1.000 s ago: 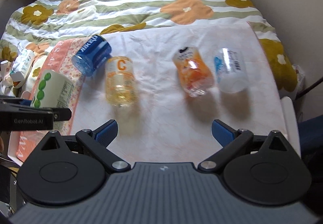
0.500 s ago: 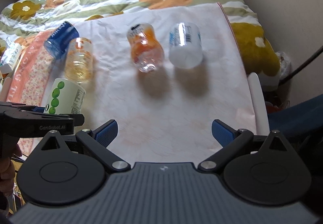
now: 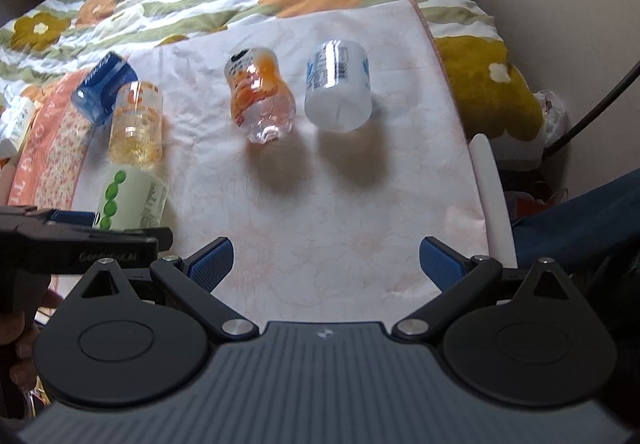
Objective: Flip cup upright
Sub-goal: 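Lift the cup with the left gripper, set it beside the orange-C bottle, open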
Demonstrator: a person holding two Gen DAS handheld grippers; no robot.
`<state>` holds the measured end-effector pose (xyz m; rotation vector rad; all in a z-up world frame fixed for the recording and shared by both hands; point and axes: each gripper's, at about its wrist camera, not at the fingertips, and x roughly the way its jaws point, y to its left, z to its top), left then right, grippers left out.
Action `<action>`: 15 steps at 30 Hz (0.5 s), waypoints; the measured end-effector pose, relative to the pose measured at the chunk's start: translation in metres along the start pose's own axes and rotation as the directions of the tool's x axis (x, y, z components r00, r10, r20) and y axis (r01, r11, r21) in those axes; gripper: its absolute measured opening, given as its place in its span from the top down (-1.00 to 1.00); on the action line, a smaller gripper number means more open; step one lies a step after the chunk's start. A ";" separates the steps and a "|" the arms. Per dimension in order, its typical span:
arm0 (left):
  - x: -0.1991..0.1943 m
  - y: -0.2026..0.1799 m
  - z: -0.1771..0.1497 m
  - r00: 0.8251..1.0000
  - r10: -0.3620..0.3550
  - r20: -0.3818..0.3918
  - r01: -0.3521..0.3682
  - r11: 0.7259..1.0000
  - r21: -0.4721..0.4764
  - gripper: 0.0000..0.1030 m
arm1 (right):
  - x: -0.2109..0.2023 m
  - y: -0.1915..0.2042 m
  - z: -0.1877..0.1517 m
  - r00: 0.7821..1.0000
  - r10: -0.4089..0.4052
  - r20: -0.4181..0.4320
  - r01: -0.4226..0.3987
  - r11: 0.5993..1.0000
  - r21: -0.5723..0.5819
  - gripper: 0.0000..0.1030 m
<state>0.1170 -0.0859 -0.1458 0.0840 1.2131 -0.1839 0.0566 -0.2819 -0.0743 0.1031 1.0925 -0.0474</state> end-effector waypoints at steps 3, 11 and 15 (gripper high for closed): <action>-0.014 0.003 -0.001 1.000 -0.009 0.007 0.009 1.000 0.007 -0.86 | -0.009 -0.002 0.008 1.000 0.004 0.023 -0.004 1.000 0.021 -1.00; -0.063 0.033 -0.012 0.999 -0.014 0.051 0.015 1.000 -0.027 -0.87 | -0.021 0.016 0.028 0.998 0.054 0.039 -0.056 0.998 0.030 -1.00; -0.082 0.060 -0.019 0.998 0.011 0.068 -0.006 0.997 -0.073 -0.87 | -0.014 0.040 0.035 0.990 0.139 0.006 -0.139 0.990 0.035 -1.00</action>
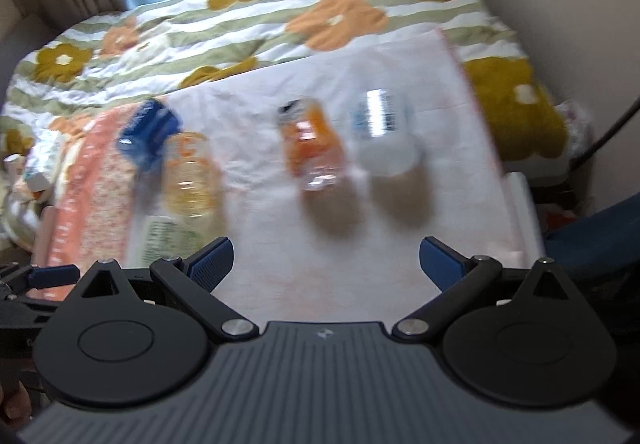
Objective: Flip cup upright
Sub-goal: 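Lift the cup with the left gripper, set it beside the orange-C bottle, open, then close the right gripper around the lying green cup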
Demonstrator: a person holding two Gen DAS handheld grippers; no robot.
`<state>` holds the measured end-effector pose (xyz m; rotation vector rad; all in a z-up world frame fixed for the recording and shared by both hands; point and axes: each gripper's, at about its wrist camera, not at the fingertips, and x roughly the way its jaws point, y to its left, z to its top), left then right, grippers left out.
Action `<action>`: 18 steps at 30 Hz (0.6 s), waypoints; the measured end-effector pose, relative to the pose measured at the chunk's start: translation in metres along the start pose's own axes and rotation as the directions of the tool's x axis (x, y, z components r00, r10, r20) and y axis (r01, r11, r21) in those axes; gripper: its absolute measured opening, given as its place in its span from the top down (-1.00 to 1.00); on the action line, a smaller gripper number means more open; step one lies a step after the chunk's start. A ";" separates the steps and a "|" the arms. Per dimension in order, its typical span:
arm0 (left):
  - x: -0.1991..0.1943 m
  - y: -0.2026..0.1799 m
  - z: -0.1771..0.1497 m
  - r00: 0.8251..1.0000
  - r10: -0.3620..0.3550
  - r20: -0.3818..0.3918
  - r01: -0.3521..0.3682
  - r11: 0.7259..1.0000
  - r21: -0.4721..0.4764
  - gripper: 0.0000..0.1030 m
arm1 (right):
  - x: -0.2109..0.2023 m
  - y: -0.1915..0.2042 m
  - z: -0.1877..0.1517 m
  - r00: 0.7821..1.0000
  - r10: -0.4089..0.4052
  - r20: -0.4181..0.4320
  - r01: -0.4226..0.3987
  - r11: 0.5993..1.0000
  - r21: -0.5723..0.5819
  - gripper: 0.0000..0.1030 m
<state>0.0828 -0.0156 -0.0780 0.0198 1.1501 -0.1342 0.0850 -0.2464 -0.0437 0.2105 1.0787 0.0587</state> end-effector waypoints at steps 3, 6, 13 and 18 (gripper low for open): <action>-0.009 0.023 -0.004 1.000 0.026 0.012 -0.025 0.999 -0.038 -0.87 | 0.014 0.021 0.004 0.997 0.072 -0.042 -0.072 0.997 0.009 -1.00; -0.015 0.045 -0.008 0.999 0.047 0.016 -0.045 0.996 -0.076 -0.87 | 0.035 0.042 0.007 0.986 0.139 -0.096 -0.135 0.990 0.046 -1.00; -0.016 0.083 -0.016 0.998 0.058 0.006 -0.056 0.989 -0.137 -0.87 | 0.092 0.071 0.014 0.950 0.223 -0.219 -0.190 0.968 0.164 -1.00; -0.009 0.097 -0.016 0.999 0.051 -0.007 -0.052 0.987 -0.149 -0.87 | 0.124 0.075 0.016 0.935 0.225 -0.273 -0.164 0.960 0.227 -1.00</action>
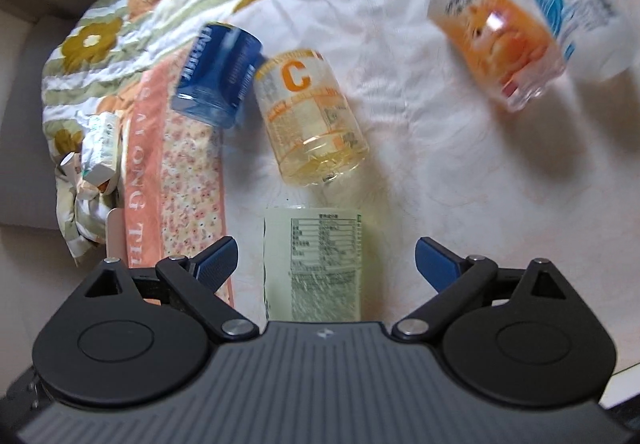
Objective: Flip cup upright
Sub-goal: 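Close the right gripper around the lying green cup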
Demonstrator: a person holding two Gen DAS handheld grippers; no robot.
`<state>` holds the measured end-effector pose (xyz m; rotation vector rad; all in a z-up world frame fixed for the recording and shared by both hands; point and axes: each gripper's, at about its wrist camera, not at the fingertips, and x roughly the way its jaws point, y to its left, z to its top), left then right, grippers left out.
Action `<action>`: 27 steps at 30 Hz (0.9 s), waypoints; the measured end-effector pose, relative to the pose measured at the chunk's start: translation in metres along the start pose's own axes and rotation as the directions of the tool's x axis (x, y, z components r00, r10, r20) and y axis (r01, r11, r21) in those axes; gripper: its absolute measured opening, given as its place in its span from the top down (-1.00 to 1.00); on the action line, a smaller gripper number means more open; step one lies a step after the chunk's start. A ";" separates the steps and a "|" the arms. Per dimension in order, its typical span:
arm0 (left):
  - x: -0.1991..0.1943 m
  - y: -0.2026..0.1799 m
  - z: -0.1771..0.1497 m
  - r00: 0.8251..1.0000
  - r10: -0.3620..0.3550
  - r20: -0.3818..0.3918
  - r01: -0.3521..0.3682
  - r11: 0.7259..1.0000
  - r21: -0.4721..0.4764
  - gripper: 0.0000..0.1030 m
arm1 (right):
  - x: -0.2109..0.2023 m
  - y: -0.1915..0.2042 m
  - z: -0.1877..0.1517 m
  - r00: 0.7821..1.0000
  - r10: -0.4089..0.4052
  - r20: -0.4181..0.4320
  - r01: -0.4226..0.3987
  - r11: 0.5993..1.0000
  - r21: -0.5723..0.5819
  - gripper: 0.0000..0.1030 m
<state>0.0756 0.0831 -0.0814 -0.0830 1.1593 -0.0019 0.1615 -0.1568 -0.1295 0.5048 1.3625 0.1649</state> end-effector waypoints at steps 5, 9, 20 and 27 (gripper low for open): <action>0.007 0.008 0.002 1.000 -0.010 -0.014 0.010 1.000 0.000 -0.87 | 0.017 0.000 0.005 0.999 -0.023 -0.024 0.024 0.999 0.022 -0.98; 0.013 0.011 0.005 1.000 -0.020 -0.022 0.020 1.000 0.002 -0.87 | 0.022 0.000 0.006 0.999 -0.037 -0.033 0.038 0.999 0.022 -0.90; 0.019 0.014 0.008 0.999 -0.030 -0.032 0.029 1.000 -0.005 -0.87 | 0.025 0.001 0.008 0.999 -0.006 -0.052 0.007 1.000 0.020 -0.46; 0.014 0.011 0.006 0.999 -0.028 -0.023 0.028 1.000 -0.010 -0.87 | 0.006 0.005 0.004 1.000 0.026 0.004 -0.026 1.000 -0.016 -0.44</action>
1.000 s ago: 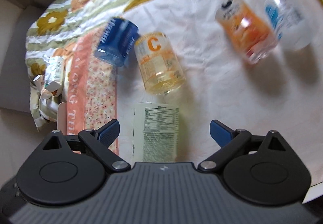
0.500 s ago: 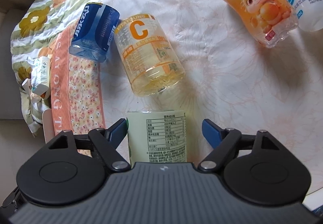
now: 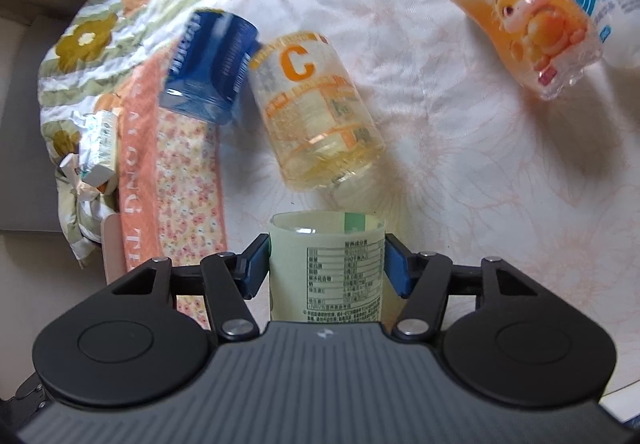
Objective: Flip cup upright
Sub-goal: 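Close the right gripper around the lying green cup, then lift and rotate the cup with the right gripper until its opening faces up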
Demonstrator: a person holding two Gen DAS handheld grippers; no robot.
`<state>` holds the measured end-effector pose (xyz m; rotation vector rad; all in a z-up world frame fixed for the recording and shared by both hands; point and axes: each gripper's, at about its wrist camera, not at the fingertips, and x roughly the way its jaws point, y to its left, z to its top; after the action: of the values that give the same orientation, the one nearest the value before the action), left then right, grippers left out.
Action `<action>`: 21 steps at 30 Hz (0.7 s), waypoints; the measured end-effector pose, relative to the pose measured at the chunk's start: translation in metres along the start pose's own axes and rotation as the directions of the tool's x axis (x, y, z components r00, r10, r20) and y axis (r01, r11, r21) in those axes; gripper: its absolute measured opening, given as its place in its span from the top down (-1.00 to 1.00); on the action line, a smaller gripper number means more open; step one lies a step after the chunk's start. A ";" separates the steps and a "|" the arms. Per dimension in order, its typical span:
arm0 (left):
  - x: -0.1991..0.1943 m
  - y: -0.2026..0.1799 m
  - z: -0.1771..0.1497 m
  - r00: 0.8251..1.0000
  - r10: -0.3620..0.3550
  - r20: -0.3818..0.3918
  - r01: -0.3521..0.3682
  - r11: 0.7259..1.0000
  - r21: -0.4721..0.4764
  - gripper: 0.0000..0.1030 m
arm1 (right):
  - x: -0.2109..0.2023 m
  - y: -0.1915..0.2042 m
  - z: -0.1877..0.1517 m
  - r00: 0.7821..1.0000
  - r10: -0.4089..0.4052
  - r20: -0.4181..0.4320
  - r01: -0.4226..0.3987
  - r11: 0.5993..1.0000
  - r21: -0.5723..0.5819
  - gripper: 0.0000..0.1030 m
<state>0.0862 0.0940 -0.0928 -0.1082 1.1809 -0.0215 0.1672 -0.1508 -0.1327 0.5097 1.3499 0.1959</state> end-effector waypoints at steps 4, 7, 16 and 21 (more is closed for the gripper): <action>-0.006 -0.003 -0.001 1.000 0.003 0.015 -0.003 1.000 -0.004 -0.87 | -0.019 0.011 -0.007 0.997 -0.003 0.077 0.009 0.996 -0.083 -0.43; -0.010 -0.005 -0.004 1.000 0.006 0.023 -0.006 1.000 -0.009 -0.87 | -0.032 0.019 -0.016 0.989 -0.002 0.147 0.026 0.986 -0.164 -0.43; -0.007 -0.011 -0.025 1.000 0.026 0.013 -0.025 0.999 -0.028 -0.87 | -0.041 0.029 -0.055 0.929 0.072 0.362 0.101 0.893 -0.439 -0.43; -0.002 -0.013 -0.041 0.998 0.055 0.001 -0.055 0.998 -0.040 -0.87 | -0.033 0.024 -0.073 0.893 0.138 0.428 0.127 0.835 -0.536 -0.43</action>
<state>0.0482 0.0779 -0.1055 -0.1105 1.1824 0.0505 0.0930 -0.1263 -0.1026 0.0508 0.7742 0.4319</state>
